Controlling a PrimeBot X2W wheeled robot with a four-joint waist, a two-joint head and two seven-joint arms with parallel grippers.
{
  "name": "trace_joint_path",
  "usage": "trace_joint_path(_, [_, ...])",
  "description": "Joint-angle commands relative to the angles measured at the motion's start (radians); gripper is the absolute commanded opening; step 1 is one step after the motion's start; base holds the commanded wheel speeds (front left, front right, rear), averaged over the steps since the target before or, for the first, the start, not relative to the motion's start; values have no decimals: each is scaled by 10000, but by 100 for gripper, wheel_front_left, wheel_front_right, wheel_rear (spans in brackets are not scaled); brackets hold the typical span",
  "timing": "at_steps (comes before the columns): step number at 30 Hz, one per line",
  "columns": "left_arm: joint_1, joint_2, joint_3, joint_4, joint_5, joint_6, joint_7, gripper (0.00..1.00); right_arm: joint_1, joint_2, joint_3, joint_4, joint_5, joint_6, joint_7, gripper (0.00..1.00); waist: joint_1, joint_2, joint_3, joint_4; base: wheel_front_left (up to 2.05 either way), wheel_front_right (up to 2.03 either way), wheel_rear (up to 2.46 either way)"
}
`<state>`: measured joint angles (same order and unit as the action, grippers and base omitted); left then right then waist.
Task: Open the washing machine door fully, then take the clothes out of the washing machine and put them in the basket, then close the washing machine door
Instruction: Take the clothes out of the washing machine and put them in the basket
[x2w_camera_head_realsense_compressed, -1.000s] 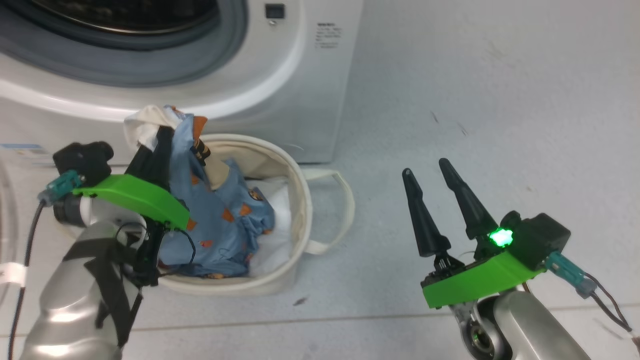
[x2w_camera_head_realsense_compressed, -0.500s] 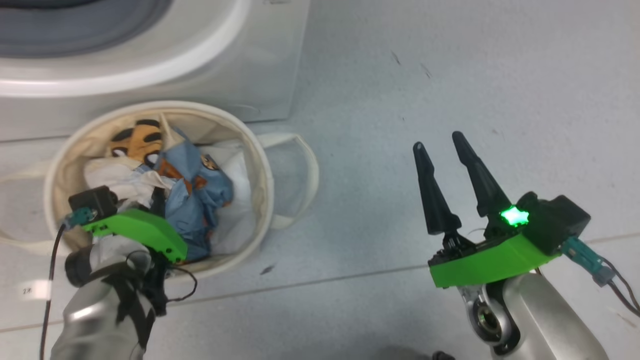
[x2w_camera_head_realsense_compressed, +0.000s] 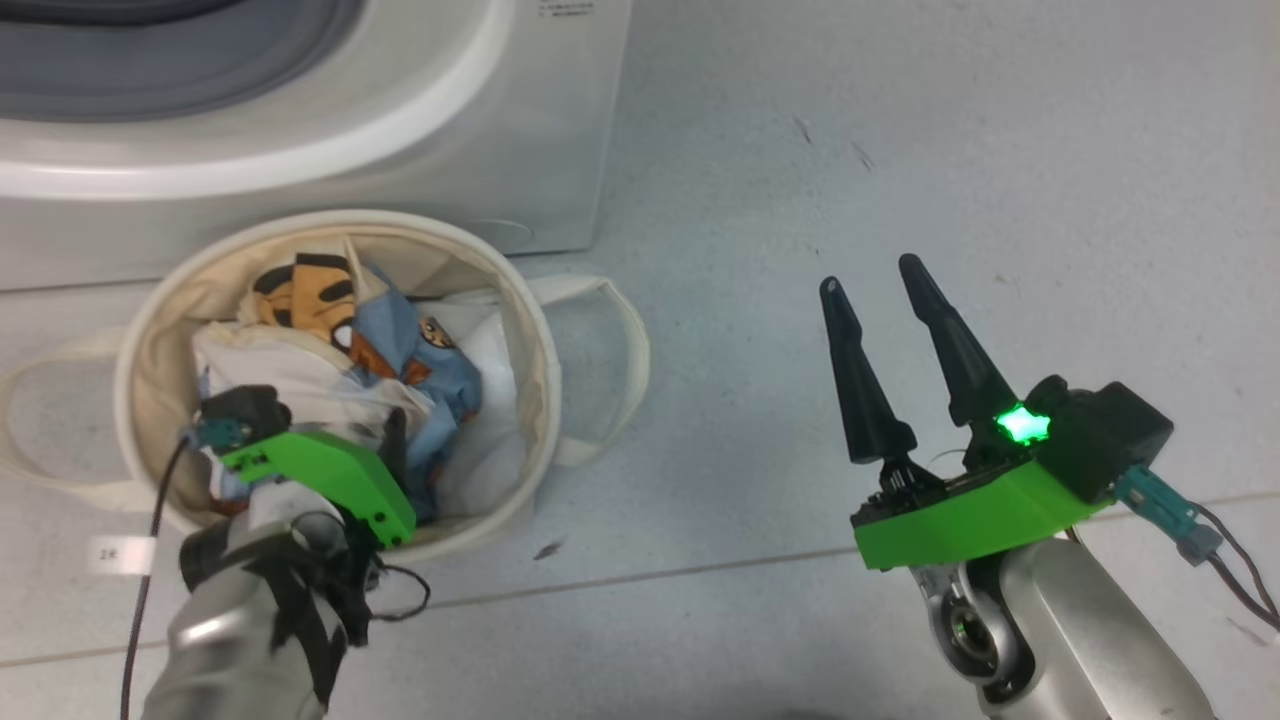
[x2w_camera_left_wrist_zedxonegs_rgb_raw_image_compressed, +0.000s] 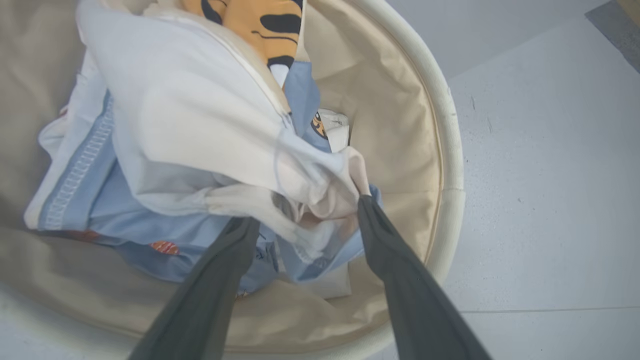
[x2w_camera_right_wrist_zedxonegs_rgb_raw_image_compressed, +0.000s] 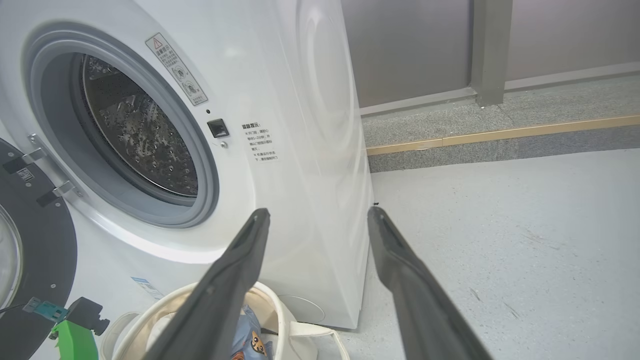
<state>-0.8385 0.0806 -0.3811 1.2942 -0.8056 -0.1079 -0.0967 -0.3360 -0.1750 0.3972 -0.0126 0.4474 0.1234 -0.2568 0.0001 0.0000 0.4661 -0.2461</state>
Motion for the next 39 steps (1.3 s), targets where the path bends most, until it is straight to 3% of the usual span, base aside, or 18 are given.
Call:
trace_joint_path(1, [246, 112, -15, -71, 54, 58, 314, 100, 9, -15, 206, -241, 2, 73, -49, 100, -1, 0, -339, 245, 0, 0, 0])
trace_joint_path(7, [418, -24, -568, -418, 419, -154, -477, 100, 156, -55, 149, -113, 93, 73, -49, 100, -1, 0, -1027, 783, 0, 0, 0])
trace_joint_path(12, [744, 44, -1138, -1818, 756, -220, -1524, 100, 360, -74, 159, 139, 170, 73, -49, 100, -1, 0, -1721, 1343, 0, 0, 0])
trace_joint_path(18, [1782, 778, -1122, -5084, 759, -225, -1644, 100, 580, -88, 238, 539, 275, 73, -49, 100, -1, 0, -2617, 1909, 0, 0, 0])
trace_joint_path(19, [1782, 778, -1122, -5084, 759, -225, -1644, 100, 580, -88, 238, 539, 275, 73, -49, 100, -1, 0, -2617, 1909, 0, 0, 0])
trace_joint_path(23, [2838, 1631, -808, -7157, 1311, -223, -1647, 100, 643, -3, 327, 903, 373, 73, -49, 100, -1, 0, -3097, 2039, 0, 0, 0])
trace_joint_path(26, [3863, 2177, -388, -8667, 1857, -11, -1648, 100, 641, 18, 508, 1303, 448, 73, -49, 100, -1, 0, -3402, 2157, 0, 0, 0])
trace_joint_path(30, [4645, 2505, -126, -9551, 1802, 317, -1640, 100, 640, -2, 543, 1591, 506, 73, -49, 100, -1, 0, -3605, 2247, 0, 0, 0])
trace_joint_path(35, [5186, 2742, 172, -10407, 1753, 834, -1623, 100, 677, -85, 635, 1804, 488, 73, -49, 100, -1, 0, -3747, 2350, 0, 0, 0])
trace_joint_path(39, [5467, 2851, 267, -10986, 1647, 971, -1548, 100, 704, -136, 576, 1919, 458, 73, -49, 100, -1, 0, -3707, 2400, 0, 0, 0])
